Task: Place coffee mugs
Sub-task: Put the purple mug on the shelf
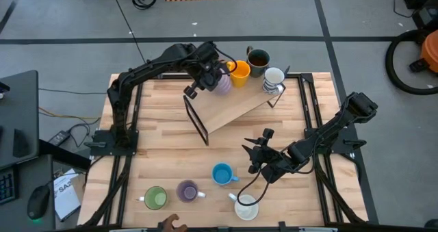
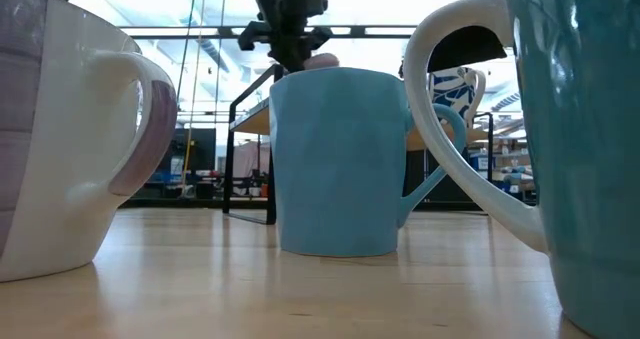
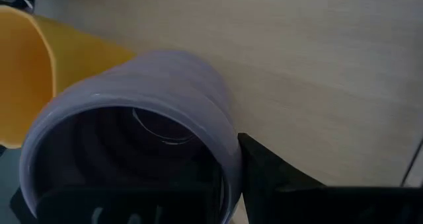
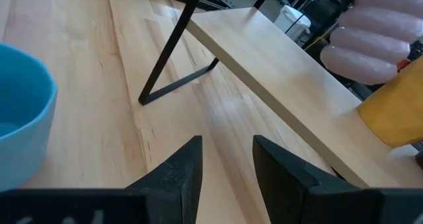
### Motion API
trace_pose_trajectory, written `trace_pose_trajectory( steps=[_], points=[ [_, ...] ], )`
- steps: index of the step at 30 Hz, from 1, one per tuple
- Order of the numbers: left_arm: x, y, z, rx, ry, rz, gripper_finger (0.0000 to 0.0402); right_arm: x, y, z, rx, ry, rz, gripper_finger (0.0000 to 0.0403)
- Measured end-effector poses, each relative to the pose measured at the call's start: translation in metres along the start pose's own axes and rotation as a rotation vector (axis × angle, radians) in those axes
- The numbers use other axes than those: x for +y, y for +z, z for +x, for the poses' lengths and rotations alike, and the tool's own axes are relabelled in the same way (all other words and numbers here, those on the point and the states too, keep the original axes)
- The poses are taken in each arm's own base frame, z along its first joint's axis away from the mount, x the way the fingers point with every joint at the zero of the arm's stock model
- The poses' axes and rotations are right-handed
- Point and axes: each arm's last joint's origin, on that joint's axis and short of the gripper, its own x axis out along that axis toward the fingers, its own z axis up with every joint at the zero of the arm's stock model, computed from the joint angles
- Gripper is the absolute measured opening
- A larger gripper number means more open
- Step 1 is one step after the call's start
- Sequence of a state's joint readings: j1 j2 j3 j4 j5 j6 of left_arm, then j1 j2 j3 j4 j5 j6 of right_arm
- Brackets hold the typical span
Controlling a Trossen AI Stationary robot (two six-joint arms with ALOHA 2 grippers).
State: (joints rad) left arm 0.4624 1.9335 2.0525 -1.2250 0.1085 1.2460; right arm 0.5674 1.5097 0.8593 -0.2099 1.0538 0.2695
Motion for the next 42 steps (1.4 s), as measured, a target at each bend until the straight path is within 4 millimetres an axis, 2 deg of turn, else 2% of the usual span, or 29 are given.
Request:
trace_pose_trajectory(
  steps=[16, 21, 34, 42],
  points=[
    [-0.004, 0.002, 0.001, 0.007, -0.029, -0.024, 0.0041, 0.0, 0.001, 0.0, -0.004, 0.001, 0.022, 0.0139],
    [-0.003, 0.002, 0.01, 0.027, -0.047, -0.024, 0.0041, 0.0, 0.001, 0.0, -0.007, 0.002, 0.024, 0.0139],
    [0.0, 0.004, 0.013, 0.023, -0.029, -0.018, 0.0042, 0.0, 0.001, 0.0, -0.009, 0.002, 0.02, 0.0139],
    [0.001, 0.004, 0.014, 0.021, -0.02, -0.021, 0.0076, 0.0, 0.001, 0.0, -0.009, 0.003, 0.024, 0.0139]
  ],
)
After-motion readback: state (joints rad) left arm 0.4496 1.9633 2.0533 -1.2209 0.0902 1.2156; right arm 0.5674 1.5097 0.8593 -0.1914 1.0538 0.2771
